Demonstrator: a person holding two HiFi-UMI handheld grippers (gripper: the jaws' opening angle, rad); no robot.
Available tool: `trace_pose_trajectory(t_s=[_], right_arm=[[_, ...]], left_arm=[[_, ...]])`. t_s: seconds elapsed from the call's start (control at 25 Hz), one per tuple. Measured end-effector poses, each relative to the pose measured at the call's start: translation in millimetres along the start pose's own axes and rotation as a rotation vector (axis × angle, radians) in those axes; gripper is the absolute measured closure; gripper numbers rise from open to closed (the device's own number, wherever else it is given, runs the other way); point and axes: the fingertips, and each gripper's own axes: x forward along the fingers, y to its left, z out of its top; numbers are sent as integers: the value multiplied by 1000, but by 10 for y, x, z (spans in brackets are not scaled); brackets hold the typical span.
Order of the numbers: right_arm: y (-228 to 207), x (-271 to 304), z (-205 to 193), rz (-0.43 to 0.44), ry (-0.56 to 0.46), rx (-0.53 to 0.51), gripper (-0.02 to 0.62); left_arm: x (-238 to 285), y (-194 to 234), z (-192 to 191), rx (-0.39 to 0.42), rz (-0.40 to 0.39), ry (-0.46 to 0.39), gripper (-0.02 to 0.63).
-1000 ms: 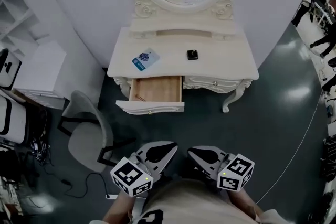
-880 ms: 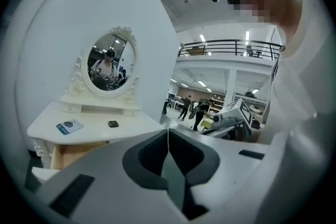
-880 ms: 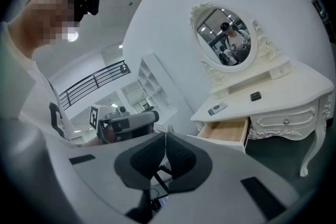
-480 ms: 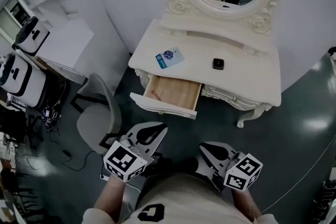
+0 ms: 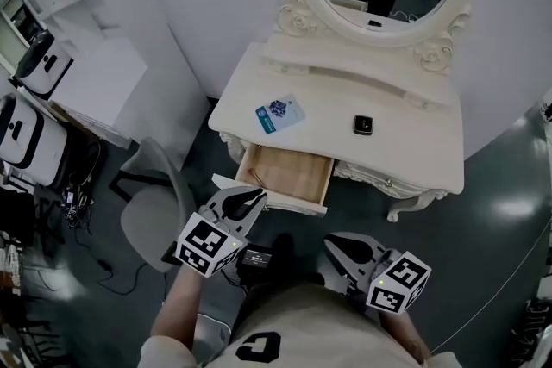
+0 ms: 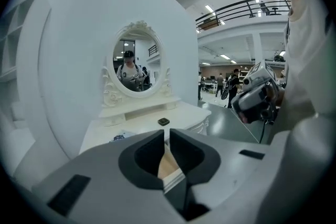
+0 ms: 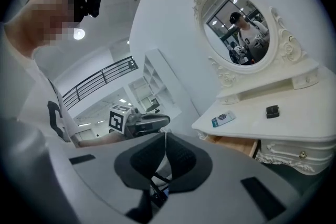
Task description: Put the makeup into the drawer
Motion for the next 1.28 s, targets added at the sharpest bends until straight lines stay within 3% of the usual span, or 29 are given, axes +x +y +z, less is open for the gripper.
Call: trace_pose_trajectory(t_s=[0.04,0.12,0.24,0.36,0.68,0.96,1.28], right_arm=[[-30,81,27,-5,9,0,566],[-103,264,65,-12,34,-2,566],[-182,568,153,-18,69,-1,566],[-219,850,222,-30,104,-9,566],[-450,1132,325,-51,154,-6,566],[-738,1050,412,27,189,23,566],[-1030,935,406,26,203,77,566]], left_arm=[[74,128,-50,8,-9,20,530],[236,353,-181,44,-48,80,431],[483,590,-457,149,-143,220,315],[733,853,-680,275,-180,314,271],[1578,1431,-1101,474,-190,478,252],[2087,1583,-1456,578,-261,688,242],[2417,1862,-1772,674,-201,784,242]])
